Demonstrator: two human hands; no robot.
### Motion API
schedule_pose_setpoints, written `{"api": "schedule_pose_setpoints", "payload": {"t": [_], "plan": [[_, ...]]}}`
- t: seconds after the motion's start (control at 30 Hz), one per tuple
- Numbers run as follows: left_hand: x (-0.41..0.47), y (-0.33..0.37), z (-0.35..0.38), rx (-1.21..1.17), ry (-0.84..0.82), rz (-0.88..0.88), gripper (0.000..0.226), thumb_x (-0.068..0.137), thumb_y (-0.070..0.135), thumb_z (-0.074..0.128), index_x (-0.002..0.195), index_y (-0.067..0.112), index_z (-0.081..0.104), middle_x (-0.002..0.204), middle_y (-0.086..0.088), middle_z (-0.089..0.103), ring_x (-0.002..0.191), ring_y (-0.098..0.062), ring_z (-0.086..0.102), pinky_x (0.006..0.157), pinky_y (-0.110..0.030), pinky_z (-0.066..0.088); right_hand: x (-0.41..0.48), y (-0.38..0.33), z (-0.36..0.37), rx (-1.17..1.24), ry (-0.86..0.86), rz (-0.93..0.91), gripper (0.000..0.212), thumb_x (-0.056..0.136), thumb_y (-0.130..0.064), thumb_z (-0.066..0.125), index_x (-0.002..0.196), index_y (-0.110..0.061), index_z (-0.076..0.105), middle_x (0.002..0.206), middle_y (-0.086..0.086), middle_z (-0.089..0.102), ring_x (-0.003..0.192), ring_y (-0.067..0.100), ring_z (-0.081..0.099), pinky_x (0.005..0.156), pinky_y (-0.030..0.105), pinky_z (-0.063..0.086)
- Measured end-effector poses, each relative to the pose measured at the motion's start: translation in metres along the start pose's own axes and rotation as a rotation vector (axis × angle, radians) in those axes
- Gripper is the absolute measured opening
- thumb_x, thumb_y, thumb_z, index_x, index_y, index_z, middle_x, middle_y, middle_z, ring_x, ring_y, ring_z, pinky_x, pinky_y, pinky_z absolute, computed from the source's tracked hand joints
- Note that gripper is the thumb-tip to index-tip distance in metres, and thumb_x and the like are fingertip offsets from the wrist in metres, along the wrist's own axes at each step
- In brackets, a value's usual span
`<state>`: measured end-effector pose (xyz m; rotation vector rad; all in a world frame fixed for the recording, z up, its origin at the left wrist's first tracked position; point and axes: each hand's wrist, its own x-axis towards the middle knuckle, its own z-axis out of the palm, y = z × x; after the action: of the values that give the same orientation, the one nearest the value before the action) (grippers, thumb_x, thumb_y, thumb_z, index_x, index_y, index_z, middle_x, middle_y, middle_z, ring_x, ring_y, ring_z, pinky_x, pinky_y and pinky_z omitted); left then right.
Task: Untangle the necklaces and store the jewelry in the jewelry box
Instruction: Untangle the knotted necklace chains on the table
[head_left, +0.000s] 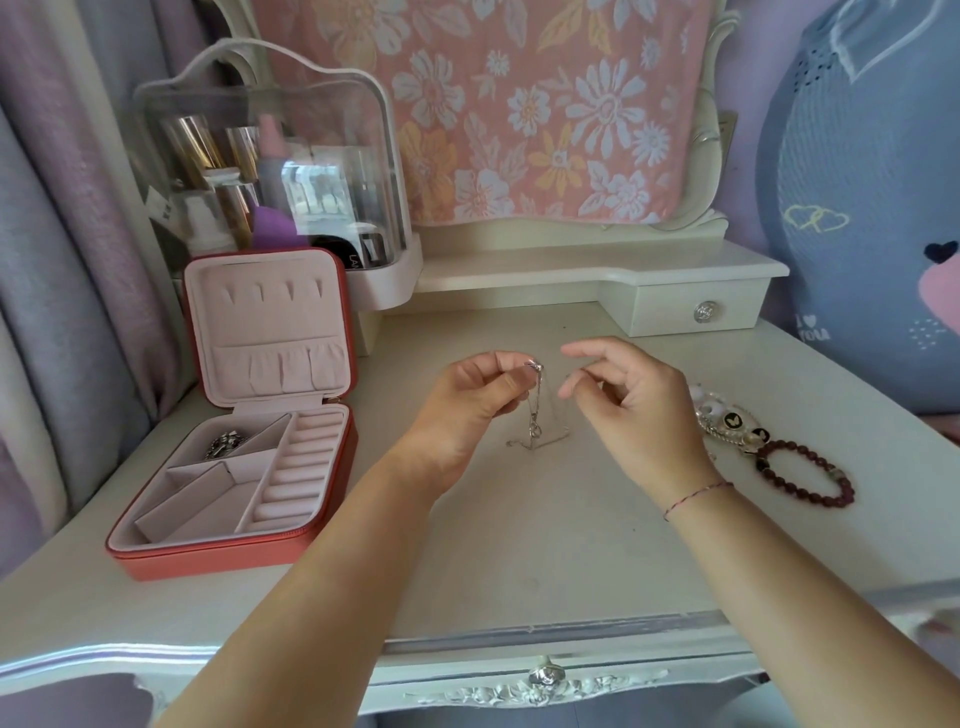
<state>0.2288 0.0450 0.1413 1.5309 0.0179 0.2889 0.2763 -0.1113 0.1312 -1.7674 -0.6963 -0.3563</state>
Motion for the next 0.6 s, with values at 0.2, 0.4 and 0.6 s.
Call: {"api": "schedule_pose_setpoints", "payload": {"t": [0.2,0.4,0.6], "plan": [[-0.0019,0.0001,0.0005,0.015,-0.046,0.007,0.007,0.090,0.012,0.065,0.086,0.014,0.069,0.072,0.009,0.062,0.070,-0.007,0.048,0.078,-0.021,0.041,-0.0008,-0.0073,-0.0008,0.049,-0.078,0.015,0.004,0.086,-0.015,0.069,0.085,-0.019,0.070,0.054,0.004,0.061,0.042,0.005,0.045,0.049,0.010,0.032],[-0.0029,-0.0010,0.0021,0.046,-0.023,0.006,0.003,0.088,0.011,0.067,0.085,0.013,0.068,0.072,0.011,0.067,0.067,0.001,0.059,0.070,-0.011,0.046,-0.0006,-0.0027,0.0005,0.046,-0.049,0.012,0.008,0.083,-0.015,0.073,0.079,-0.020,0.069,0.053,0.002,0.055,0.049,0.015,0.047,0.051,0.014,0.035],[-0.0035,-0.0016,0.0020,0.077,-0.016,0.016,0.004,0.085,0.007,0.071,0.085,0.011,0.069,0.086,-0.004,0.068,0.081,-0.011,0.062,0.080,-0.017,0.050,-0.0005,-0.0022,0.0003,0.047,-0.052,0.002,0.012,0.084,-0.009,0.069,0.079,-0.020,0.069,0.052,-0.005,0.054,0.047,0.006,0.043,0.052,0.014,0.035]]}}
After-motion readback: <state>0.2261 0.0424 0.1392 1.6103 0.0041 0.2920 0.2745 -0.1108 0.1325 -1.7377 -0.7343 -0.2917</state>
